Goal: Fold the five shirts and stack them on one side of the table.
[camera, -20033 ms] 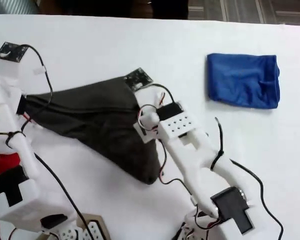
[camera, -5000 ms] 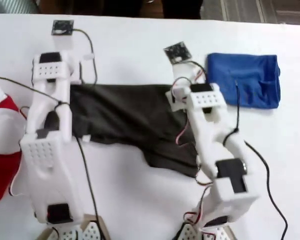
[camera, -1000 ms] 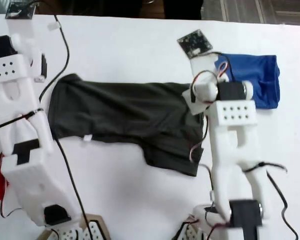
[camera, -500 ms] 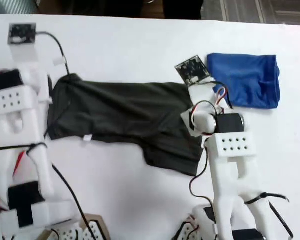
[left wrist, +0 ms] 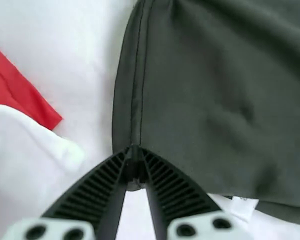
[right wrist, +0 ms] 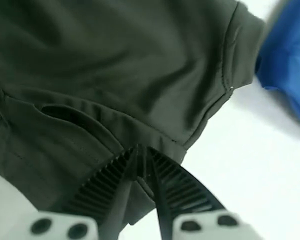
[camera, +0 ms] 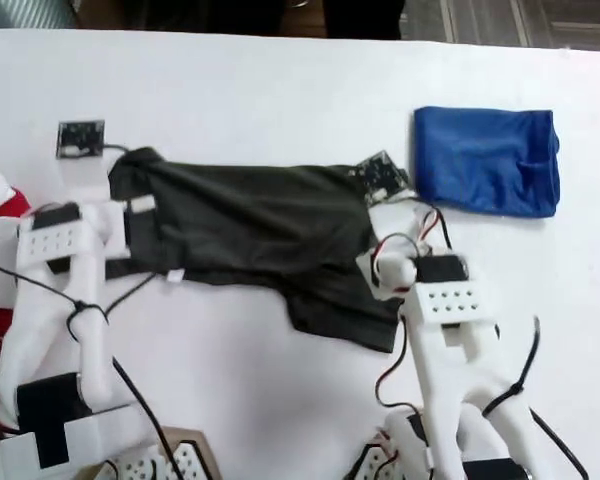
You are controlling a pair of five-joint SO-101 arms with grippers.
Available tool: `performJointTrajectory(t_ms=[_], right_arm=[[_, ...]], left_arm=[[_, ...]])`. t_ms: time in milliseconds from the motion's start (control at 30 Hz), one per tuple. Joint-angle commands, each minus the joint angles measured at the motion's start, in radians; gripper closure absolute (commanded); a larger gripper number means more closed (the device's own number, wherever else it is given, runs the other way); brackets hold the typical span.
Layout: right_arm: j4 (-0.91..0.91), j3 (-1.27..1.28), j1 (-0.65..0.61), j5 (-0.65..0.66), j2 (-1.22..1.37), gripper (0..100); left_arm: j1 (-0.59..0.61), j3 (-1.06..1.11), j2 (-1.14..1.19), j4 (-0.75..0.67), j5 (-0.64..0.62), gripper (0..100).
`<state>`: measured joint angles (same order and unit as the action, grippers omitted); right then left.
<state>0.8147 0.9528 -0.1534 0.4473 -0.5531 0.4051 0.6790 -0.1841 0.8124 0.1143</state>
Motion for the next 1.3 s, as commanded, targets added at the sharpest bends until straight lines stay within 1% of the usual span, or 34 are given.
performJointTrajectory(t_ms=[0,200,300,400,500,700,767,1000,1133,1267], right_arm=[[-0.125,0.068,-0.016,0.003,-0.039,97.9],[-0.26,0.129,-0.131,0.003,-0.039,97.9],[-0.334,0.127,-0.179,0.003,-0.039,97.9],[-0.39,0.127,-0.191,0.003,-0.013,97.9],[-0.449,0.114,-0.188,0.003,0.071,97.9],[-0.441,-0.026,-0.193,0.003,0.312,97.9],[-0.38,-0.074,-0.194,0.003,0.348,97.9],[-0.027,-0.157,-0.282,0.012,0.305,97.9],[0.105,-0.155,-0.334,0.014,0.251,97.9],[0.223,-0.157,-0.349,0.014,0.189,97.9]], left_arm=[[0.003,0.062,-0.049,-0.077,0.002,97],[0.006,0.193,-0.048,-0.204,0.002,97],[0.006,0.211,-0.048,-0.226,0.002,97],[0.005,0.213,-0.048,-0.226,0.002,97],[0.003,0.214,-0.046,-0.226,0.002,97],[0.002,0.188,0.002,-0.221,0.002,97],[0.002,0.165,0.026,-0.216,0.002,97],[0.002,0.15,0.043,-0.216,0.0,97],[0.002,0.15,0.043,-0.216,0.0,97],[0.002,0.15,0.043,-0.216,0.0,97]])
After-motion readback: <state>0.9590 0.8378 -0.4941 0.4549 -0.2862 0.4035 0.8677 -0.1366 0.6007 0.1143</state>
